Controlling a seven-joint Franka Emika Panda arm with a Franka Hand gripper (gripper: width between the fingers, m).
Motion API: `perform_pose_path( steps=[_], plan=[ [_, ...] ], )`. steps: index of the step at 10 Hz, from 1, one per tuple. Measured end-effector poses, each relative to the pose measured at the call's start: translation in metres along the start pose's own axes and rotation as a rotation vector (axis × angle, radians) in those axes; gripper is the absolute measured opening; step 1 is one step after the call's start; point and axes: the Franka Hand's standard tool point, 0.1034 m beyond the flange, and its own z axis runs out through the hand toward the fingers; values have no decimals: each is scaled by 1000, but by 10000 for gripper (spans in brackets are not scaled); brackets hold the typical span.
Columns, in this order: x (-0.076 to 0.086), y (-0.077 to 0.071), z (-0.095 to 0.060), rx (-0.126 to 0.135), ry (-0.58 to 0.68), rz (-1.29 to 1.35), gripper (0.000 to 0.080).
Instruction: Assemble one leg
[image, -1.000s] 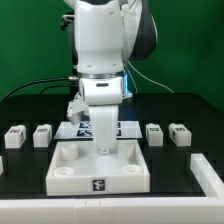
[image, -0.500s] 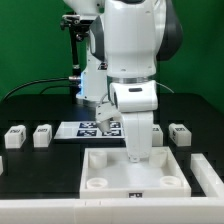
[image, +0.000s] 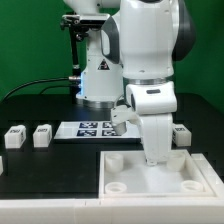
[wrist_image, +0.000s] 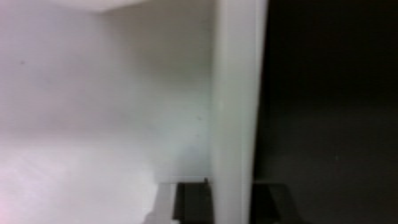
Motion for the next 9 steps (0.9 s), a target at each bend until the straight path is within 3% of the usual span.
perform_pose_path(
  steps=[3, 4, 5, 6, 7, 8, 9],
  plan=[
    [-1, 1, 0, 0, -1, 9, 58],
    [-4, 1, 0, 0, -1, 11, 236],
    [-6, 1, 0, 0, -1, 14, 236],
    [-6, 1, 0, 0, -1, 15, 371],
    [-6, 1, 0, 0, -1, 15, 557],
    [-6, 1, 0, 0, -1, 16, 557],
    [-6, 1, 0, 0, -1, 16, 630]
  ],
)
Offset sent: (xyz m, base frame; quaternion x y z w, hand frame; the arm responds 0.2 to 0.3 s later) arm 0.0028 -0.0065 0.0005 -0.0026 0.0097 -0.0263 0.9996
